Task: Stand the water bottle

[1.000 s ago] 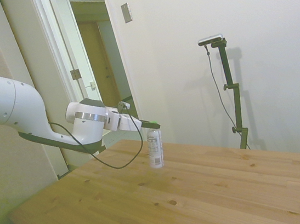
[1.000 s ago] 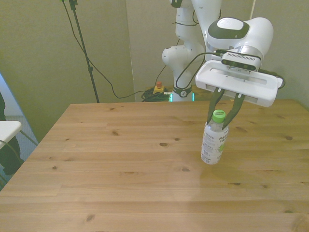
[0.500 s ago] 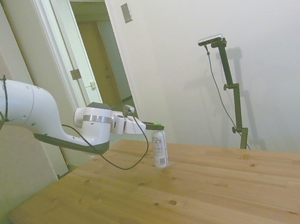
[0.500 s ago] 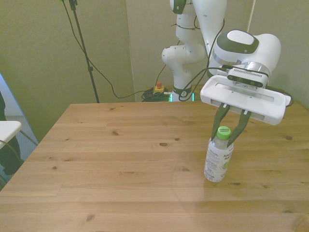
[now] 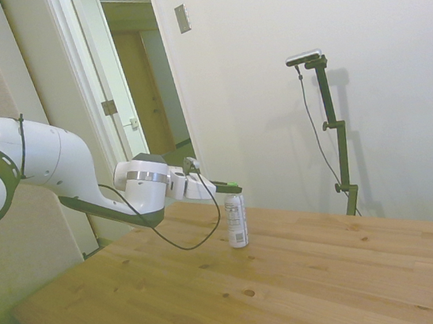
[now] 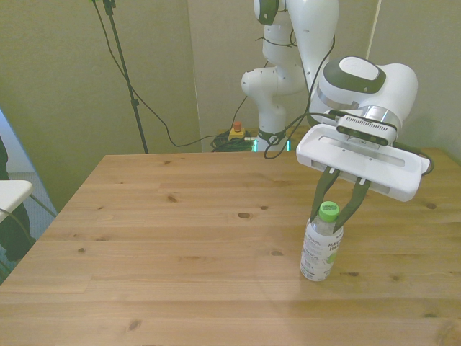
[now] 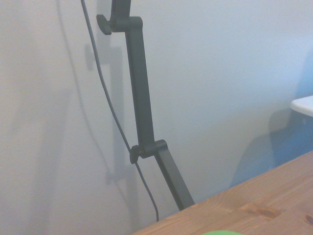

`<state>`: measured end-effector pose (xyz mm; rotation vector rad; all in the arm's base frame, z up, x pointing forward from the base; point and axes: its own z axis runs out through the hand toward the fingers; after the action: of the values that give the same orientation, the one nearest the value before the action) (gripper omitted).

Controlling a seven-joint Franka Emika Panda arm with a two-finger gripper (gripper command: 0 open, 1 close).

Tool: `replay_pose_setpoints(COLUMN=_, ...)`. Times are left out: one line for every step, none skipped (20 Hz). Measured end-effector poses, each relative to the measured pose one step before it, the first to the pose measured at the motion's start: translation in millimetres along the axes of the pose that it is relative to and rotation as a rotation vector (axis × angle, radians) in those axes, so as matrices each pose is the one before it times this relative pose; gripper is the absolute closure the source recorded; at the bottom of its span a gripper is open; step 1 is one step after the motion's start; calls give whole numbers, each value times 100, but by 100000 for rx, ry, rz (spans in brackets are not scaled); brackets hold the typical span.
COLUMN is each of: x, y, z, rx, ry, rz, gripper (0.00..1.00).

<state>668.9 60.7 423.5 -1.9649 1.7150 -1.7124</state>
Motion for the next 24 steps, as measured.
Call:
replay_pose_setpoints(x=-31, y=-2, z=-11, rx=-165, ry=299, rz=-40, gripper=0)
replay_pose_setpoints(x=-48, y=-17, z=-38, rx=-14, ry=38, rz=-31, gripper=0)
replay_pose_setpoints(x=-31, y=-12, z=-27, rx=5, ry=-5, rz=-16, gripper=0)
replay_pose_setpoints(x=-6, y=-2, z=-5, rx=-9, ry=3, rz=3, gripper=0)
replay_pose_setpoints(x=27, y=13, z=26, rx=-43, ry=33, rz=29, gripper=0)
replay_pose_setpoints(x=29, y=15, z=28, rx=-46, ry=26, rz=32, gripper=0)
replay_pose_setpoints(x=28, y=14, z=26, rx=-47, ry=12, rz=44, gripper=0)
replay_pose_setpoints(x=23, y=11, z=21, rx=-38, ry=7, rz=35, gripper=0)
replay_pose_setpoints(x=25, y=10, z=14, rx=-32, ry=5, rz=36, gripper=0)
replay_pose_setpoints(x=14, y=51, z=24, rx=-101, ry=-9, rz=-8, gripper=0)
replay_pose_setpoints(x=37, y=63, z=29, rx=-122, ry=26, rz=-8, gripper=0)
replay_pose_setpoints(x=-22, y=148, z=54, rx=-259, ry=-40, rz=-139, gripper=0)
replay_pose_setpoints(x=-74, y=199, z=76, rx=-334, ry=-94, rz=-225, gripper=0)
replay_pose_setpoints(x=-80, y=165, z=48, rx=-268, ry=-126, rz=-203, gripper=0)
replay_pose_setpoints(x=-51, y=119, z=21, rx=-169, ry=-104, rz=-140, gripper=0)
replay_pose_setpoints(x=2, y=82, z=-47, rx=-79, ry=-90, rz=-83, gripper=0)
replay_pose_setpoints(x=43, y=62, z=-95, rx=-26, ry=-68, rz=-43, gripper=0)
replay_pose_setpoints(x=78, y=3, z=-166, rx=88, ry=-94, rz=64, gripper=0)
replay_pose_setpoints(x=124, y=-39, z=-204, rx=113, ry=-155, rz=241, gripper=0)
replay_pose_setpoints(x=177, y=-110, z=-258, rx=157, ry=-351, rz=570, gripper=0)
replay_pose_setpoints(x=279, y=-142, z=-329, rx=44, ry=-497, rz=962, gripper=0)
replay_pose_setpoints(x=334, y=-76, z=-367, rx=116, ry=-416, rz=750, gripper=0)
replay_pose_setpoints(x=423, y=-50, z=-429, rx=205, ry=-441, rz=678, gripper=0)
replay_pose_setpoints(x=543, y=-42, z=-496, rx=-89, ry=-891, rz=1041, gripper=0)
